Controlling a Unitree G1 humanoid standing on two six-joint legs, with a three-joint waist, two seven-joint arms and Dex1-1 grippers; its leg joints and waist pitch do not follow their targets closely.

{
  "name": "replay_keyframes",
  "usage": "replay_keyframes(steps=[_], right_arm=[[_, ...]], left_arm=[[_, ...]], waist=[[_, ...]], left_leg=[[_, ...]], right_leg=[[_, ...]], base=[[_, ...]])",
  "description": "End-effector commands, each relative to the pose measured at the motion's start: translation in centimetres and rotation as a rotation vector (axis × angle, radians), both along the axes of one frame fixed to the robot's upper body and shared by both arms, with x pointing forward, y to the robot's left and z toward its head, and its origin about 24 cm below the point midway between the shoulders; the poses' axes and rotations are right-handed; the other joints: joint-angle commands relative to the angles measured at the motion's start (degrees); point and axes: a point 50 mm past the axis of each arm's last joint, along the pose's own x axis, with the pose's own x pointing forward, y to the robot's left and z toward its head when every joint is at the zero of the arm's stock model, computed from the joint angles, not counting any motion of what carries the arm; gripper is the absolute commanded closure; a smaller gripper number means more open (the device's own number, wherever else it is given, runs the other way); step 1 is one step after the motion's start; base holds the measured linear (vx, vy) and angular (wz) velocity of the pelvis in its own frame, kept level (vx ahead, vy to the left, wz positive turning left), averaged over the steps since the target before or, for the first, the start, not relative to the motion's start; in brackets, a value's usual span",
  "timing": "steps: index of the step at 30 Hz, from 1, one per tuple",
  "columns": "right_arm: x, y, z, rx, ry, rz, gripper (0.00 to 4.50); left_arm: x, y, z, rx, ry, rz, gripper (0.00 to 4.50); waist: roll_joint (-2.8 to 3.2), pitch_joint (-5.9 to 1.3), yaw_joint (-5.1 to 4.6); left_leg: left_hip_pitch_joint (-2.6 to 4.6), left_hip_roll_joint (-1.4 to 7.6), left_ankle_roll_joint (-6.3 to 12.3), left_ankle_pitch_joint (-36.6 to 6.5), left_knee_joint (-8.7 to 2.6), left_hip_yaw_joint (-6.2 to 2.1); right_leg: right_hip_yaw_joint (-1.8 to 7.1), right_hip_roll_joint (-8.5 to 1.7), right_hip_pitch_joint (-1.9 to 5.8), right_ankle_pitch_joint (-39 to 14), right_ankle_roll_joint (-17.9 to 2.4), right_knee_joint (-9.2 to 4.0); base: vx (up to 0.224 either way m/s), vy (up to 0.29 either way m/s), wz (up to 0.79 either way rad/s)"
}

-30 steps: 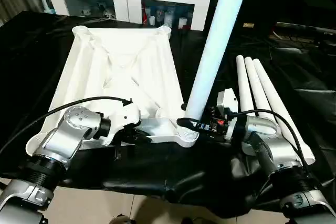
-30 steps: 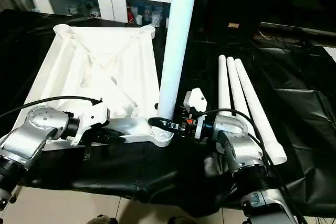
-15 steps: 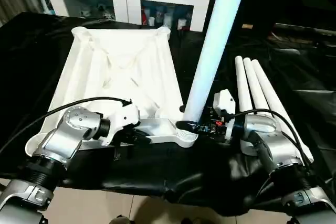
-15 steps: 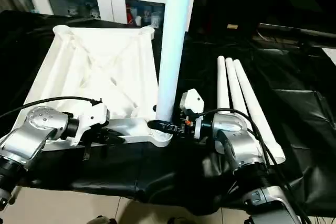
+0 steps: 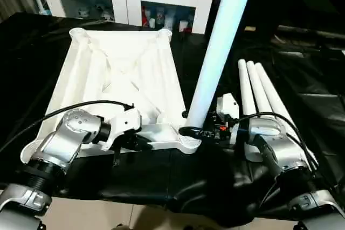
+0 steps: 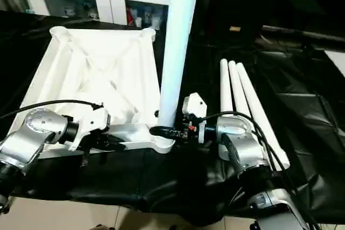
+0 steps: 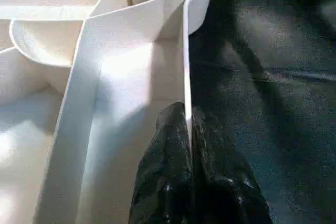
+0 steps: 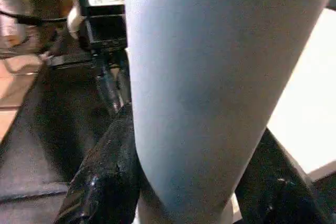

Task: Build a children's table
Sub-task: Insert table leg to table base

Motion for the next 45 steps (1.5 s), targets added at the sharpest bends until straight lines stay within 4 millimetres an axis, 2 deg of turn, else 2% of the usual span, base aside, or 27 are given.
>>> replay_keyframes(steps=[1,3,4,5,6,7,8,9,10,11,12,13,14,15,16,17,18,19,20,21,22,24,27,31,36,42,45], right_arm=[[-1.9,-2.5,-6.8,-0.254,0.221,-0.193,2.64],[-1.3,-2.4,-7.3,-0.245,0.202,-0.330,2.64],[-1.3,-2.4,-7.3,-0.245,0.202,-0.330,2.64],[-1.0,-2.2,-7.4,-0.239,0.199,-0.386,2.64],[-0.8,-2.0,-7.5,-0.236,0.196,-0.423,2.64],[-0.2,-1.4,-7.5,-0.216,0.210,-0.496,2.64],[0.2,-1.0,-7.5,-0.202,0.228,-0.542,2.64],[0.4,-0.7,-7.5,-0.197,0.241,-0.568,2.64],[0.5,-0.6,-7.5,-0.195,0.245,-0.577,2.64],[0.7,-0.3,-7.6,-0.197,0.262,-0.597,2.64],[1.1,0.0,-7.6,-0.213,0.278,-0.629,2.64],[1.1,0.0,-7.6,-0.213,0.278,-0.629,2.64],[1.5,0.4,-7.6,-0.209,0.310,-0.673,2.64],[1.5,0.4,-7.6,-0.209,0.310,-0.673,2.64],[2.1,1.2,-7.4,-0.183,0.367,-0.725,2.64],[2.5,1.9,-7.2,-0.169,0.402,-0.746,2.64],[2.5,2.1,-7.2,-0.169,0.407,-0.747,2.64],[2.6,2.4,-7.1,-0.170,0.417,-0.749,2.64],[2.8,2.7,-7.0,-0.173,0.429,-0.751,2.64],[2.9,2.9,-6.8,-0.185,0.431,-0.741,2.64],[2.9,2.9,-6.8,-0.186,0.431,-0.740,2.64],[3.1,3.2,-6.7,-0.209,0.439,-0.712,2.64],[3.3,3.3,-6.4,-0.230,0.432,-0.684,2.64],[3.6,3.1,-6.1,-0.230,0.426,-0.654,2.64],[3.6,3.0,-5.9,-0.214,0.427,-0.628,2.64],[3.2,2.6,-5.2,-0.131,0.406,-0.449,2.64],[2.4,1.3,-4.8,-0.115,0.384,-0.261,2.64]], left_arm=[[1.1,0.1,0.4,-0.017,-0.055,0.114,4.50],[1.7,-0.3,0.1,-0.051,-0.065,0.221,4.50],[1.7,-0.3,0.1,-0.051,-0.065,0.221,4.50],[2.0,-0.5,0.0,-0.058,-0.065,0.258,4.50],[2.1,-0.9,-0.2,-0.060,-0.063,0.281,4.50],[2.3,-1.6,-0.5,-0.057,-0.057,0.313,4.50],[2.4,-2.1,-0.8,-0.055,-0.050,0.333,4.50],[2.4,-2.6,-0.9,-0.056,-0.041,0.342,4.50],[2.4,-2.7,-0.9,-0.056,-0.039,0.344,4.50],[2.4,-3.2,-1.0,-0.053,-0.032,0.348,4.50],[2.6,-4.1,-0.9,-0.042,-0.030,0.374,4.50],[2.6,-4.1,-0.9,-0.042,-0.030,0.374,4.50],[2.8,-5.0,-0.8,-0.038,-0.030,0.404,4.50],[2.8,-5.0,-0.8,-0.038,-0.030,0.404,4.50],[3.1,-6.6,-0.6,-0.050,-0.029,0.414,4.50],[3.2,-7.5,-0.5,-0.048,-0.036,0.406,4.50],[3.2,-7.7,-0.5,-0.042,-0.042,0.403,4.50],[3.3,-7.8,-0.5,-0.028,-0.053,0.401,4.50],[3.3,-7.8,-0.5,-0.012,-0.065,0.405,4.50],[3.4,-7.7,-0.5,0.005,-0.077,0.408,4.50],[3.4,-7.7,-0.5,0.005,-0.077,0.408,4.50],[3.7,-7.4,-0.2,0.021,-0.090,0.421,4.50],[3.8,-7.1,-0.1,0.033,-0.097,0.435,4.50],[3.7,-6.5,-0.1,0.049,-0.103,0.450,4.50],[3.8,-6.4,0.0,0.042,-0.107,0.448,4.50],[2.4,-6.4,0.9,-0.033,-0.110,0.223,4.50],[0.7,-5.0,1.2,-0.047,-0.047,0.070,4.50]], waist=[[1.27,-1.29,-0.34],[1.07,-0.71,-0.82],[1.07,-0.71,-0.82],[1.28,-0.09,-1.71],[1.84,0.03,-1.97],[3.13,0.31,-2.51],[4.10,0.13,-1.56],[4.19,0.51,0.36],[3.99,0.32,3.21],[-1.65,-0.39,1.38],[-1.85,0.72,0.81],[-0.49,-0.09,1.50],[-0.35,0.44,1.66],[0.49,-0.25,1.64],[1.62,-1.12,1.51],[1.95,-1.25,0.38],[1.80,-0.99,0.07],[1.64,-0.62,0.01],[1.77,-0.04,0.08],[1.32,0.23,-0.29],[1.32,0.05,-0.46],[1.04,-0.55,-0.70],[1.09,-0.85,-0.33],[0.76,-0.63,-0.34],[0.79,-0.62,-0.11],[0.77,-1.06,-0.01],[0.73,-1.28,-0.16]], left_leg=[[0.89,3.10,-0.53,-25.2,-4.72,-1.56],[1.79,2.56,-1.29,-30.1,-4.31,-2.23],[1.79,2.56,-1.29,-30.1,-4.31,-2.23],[1.93,2.36,-1.48,-34.7,-4.53,-3.14],[2.23,2.60,-1.58,-37.5,-4.88,-3.58],[2.31,3.44,-2.15,-44.3,-6.40,-4.16],[-2.64,5.54,-2.79,-51.8,-11.42,-4.47],[-5.07,5.79,-2.57,-53.9,-13.26,-2.92],[-4.01,5.40,-1.23,-51.0,-14.55,0.92],[4.08,1.65,-2.35,-33.2,-3.06,0.47],[3.01,-1.66,1.54,-9.1,6.30,-2.78],[-0.34,-2.01,2.11,-4.2,5.87,-4.77],[-1.78,0.16,-0.74,-5.2,1.01,-5.11],[-1.16,0.81,-1.37,-7.7,-1.70,-5.05],[0.96,1.62,-1.63,-9.5,-2.51,-4.29],[1.91,3.07,0.25,-18.2,-4.26,-3.75],[1.50,2.86,0.46,-19.4,-4.51,-3.37],[1.52,2.74,0.71,-22.2,-4.67,-2.86],[2.37,2.68,-0.25,-27.1,-4.50,-2.68],[2.41,2.58,-1.23,-30.9,-4.70,-3.29],[2.01,2.58,-1.49,-31.3,-5.03,-3.68],[1.01,2.80,-1.57,-29.6,-5.69,-4.06],[0.62,3.14,-0.39,-21.2,-5.65,-3.03],[0.70,3.13,-0.59,-23.7,-5.66,-2.93],[0.95,3.22,-0.18,-22.8,-5.63,-2.70],[0.21,3.51,1.21,-18.0,-5.58,-2.51],[0.20,3.62,2.72,-17.0,-5.39,-2.10]], right_leg=[[2.85,-5.07,0.27,-33.8,-8.5,-5.57],[1.84,-5.25,-0.44,-44.8,-4.4,-7.06],[1.84,-5.25,-0.44,-44.8,-4.4,-7.06],[-0.13,-5.15,-0.09,-49.4,-1.2,-8.26],[-1.21,-4.93,0.25,-48.7,-0.7,-8.65],[-3.39,-3.87,1.51,-42.0,-1.2,-8.14],[-3.54,-2.87,7.14,-22.2,-4.7,3.26],[-3.11,-1.97,7.96,-13.9,-4.2,6.84],[-0.92,-1.04,6.07,-14.5,-3.2,9.46],[3.52,-5.08,-1.58,-49.3,0.8,-2.59],[5.38,-9.70,-2.83,-71.6,-0.2,-10.70],[7.02,-10.92,1.75,-67.9,-1.7,-8.75],[3.69,-9.68,3.23,-56.1,-2.8,-5.85],[2.72,-7.47,3.31,-45.6,-4.7,-4.34],[1.93,-6.10,2.54,-33.8,-7.1,-3.90],[2.37,-4.98,1.92,-20.0,-11.6,-2.49],[2.49,-4.77,2.00,-19.1,-12.4,-2.59],[2.41,-5.02,1.74,-23.7,-11.8,-3.56],[2.34,-5.45,0.61,-32.5,-9.8,-4.88],[1.87,-5.73,0.56,-39.5,-6.8,-5.48],[1.66,-5.82,1.13,-40.4,-5.7,-5.55],[1.67,-5.92,2.02,-37.0,-5.1,-5.27],[2.33,-5.93,1.84,-25.1,-8.7,-4.61],[2.33,-6.37,1.69,-31.4,-8.0,-5.13],[2.56,-6.43,1.36,-31.0,-8.2,-5.30],[2.70,-6.35,2.10,-22.4,-10.5,-4.35],[2.62,-6.04,2.17,-19.1,-12.1,-3.99]], base=[[0.000,0.000,0.00],[-0.039,0.007,-0.03],[-0.081,0.030,-0.15],[-0.081,0.030,-0.15],[-0.071,0.047,-0.21],[-0.089,0.055,-0.13],[-0.089,0.055,-0.13],[-0.131,0.013,0.06],[-0.079,-0.090,0.23],[-0.079,-0.090,0.23],[0.048,-0.139,0.08],[0.105,-0.034,-0.35],[0.105,-0.034,-0.35],[0.047,0.053,-0.22],[-0.044,-0.005,0.20],[-0.044,-0.005,0.20],[-0.069,-0.037,0.19],[-0.052,-0.013,0.13],[-0.052,-0.013,0.13],[0.000,0.000,0.00],[0.000,0.000,0.00],[0.000,0.000,0.00],[0.000,0.000,0.00],[0.000,0.000,0.00],[0.000,0.000,0.00],[0.000,0.000,0.00],[0.026,-0.008,0.01]])
